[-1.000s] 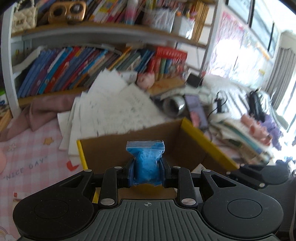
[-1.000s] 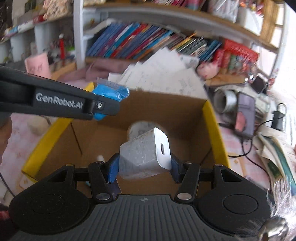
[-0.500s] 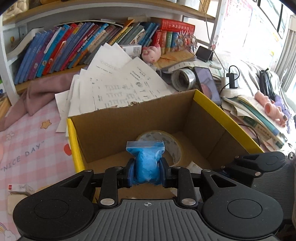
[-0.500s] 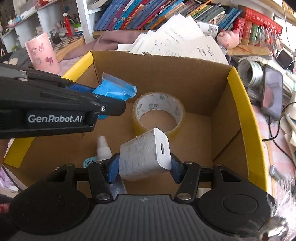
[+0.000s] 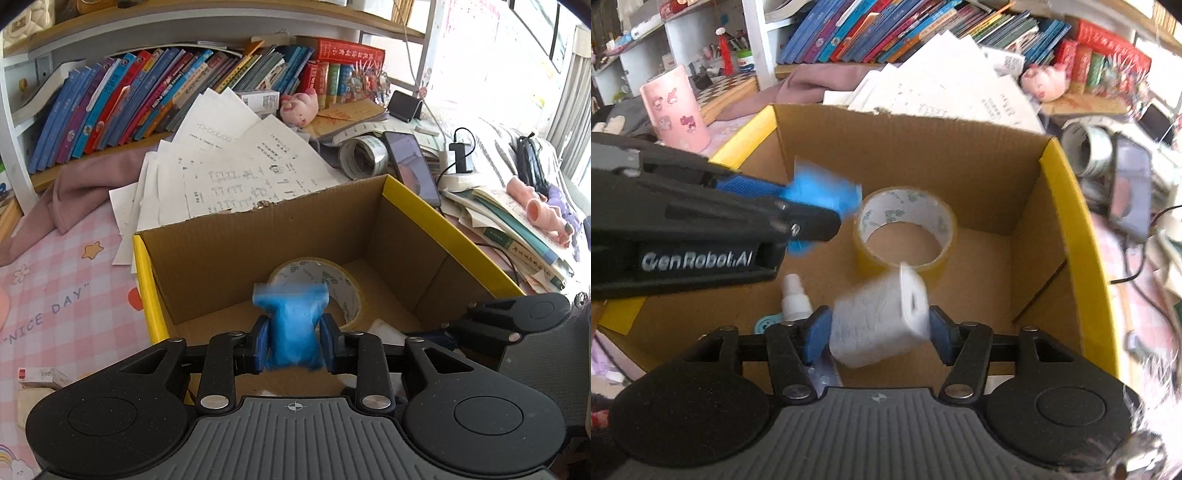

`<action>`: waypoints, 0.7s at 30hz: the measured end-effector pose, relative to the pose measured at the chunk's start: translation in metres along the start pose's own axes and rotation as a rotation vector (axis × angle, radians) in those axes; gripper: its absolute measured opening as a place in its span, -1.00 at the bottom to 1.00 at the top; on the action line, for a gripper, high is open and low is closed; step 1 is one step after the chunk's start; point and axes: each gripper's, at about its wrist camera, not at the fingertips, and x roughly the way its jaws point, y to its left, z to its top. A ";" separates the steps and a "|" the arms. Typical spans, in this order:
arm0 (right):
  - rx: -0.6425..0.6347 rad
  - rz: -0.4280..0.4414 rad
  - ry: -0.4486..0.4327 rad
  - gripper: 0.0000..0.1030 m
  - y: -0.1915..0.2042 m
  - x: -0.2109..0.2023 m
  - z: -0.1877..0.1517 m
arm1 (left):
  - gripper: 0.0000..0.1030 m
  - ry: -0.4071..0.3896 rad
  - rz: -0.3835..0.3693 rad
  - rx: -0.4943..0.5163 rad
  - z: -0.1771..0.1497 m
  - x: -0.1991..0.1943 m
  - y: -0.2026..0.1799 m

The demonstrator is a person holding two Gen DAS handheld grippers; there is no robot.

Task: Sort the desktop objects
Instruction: 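Open the right gripper over the box while the left gripper releases the blue bag, then withdraw both tools from the box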

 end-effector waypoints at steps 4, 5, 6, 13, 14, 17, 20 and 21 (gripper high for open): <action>-0.025 -0.021 -0.081 0.40 0.009 -0.017 0.000 | 0.49 -0.102 0.002 0.036 -0.002 -0.020 -0.005; -0.032 -0.030 -0.101 0.40 0.013 -0.021 0.000 | 0.54 -0.133 0.002 0.037 -0.003 -0.027 -0.005; -0.036 -0.039 -0.116 0.40 0.016 -0.024 0.000 | 0.57 -0.163 -0.002 0.039 -0.004 -0.034 -0.004; 0.013 -0.137 -0.243 0.52 0.033 -0.050 0.000 | 0.76 -0.331 0.008 -0.003 -0.008 -0.076 0.017; 0.029 -0.154 -0.263 0.52 0.035 -0.054 0.000 | 0.77 -0.352 0.003 -0.015 -0.008 -0.081 0.022; 0.080 -0.196 -0.301 0.52 0.043 -0.062 0.002 | 0.77 -0.386 -0.007 -0.031 -0.010 -0.092 0.035; 0.111 -0.227 -0.321 0.52 0.054 -0.068 0.001 | 0.77 -0.395 -0.022 -0.028 -0.017 -0.102 0.046; 0.117 -0.238 -0.326 0.52 0.059 -0.070 0.001 | 0.77 -0.397 -0.027 -0.026 -0.019 -0.105 0.049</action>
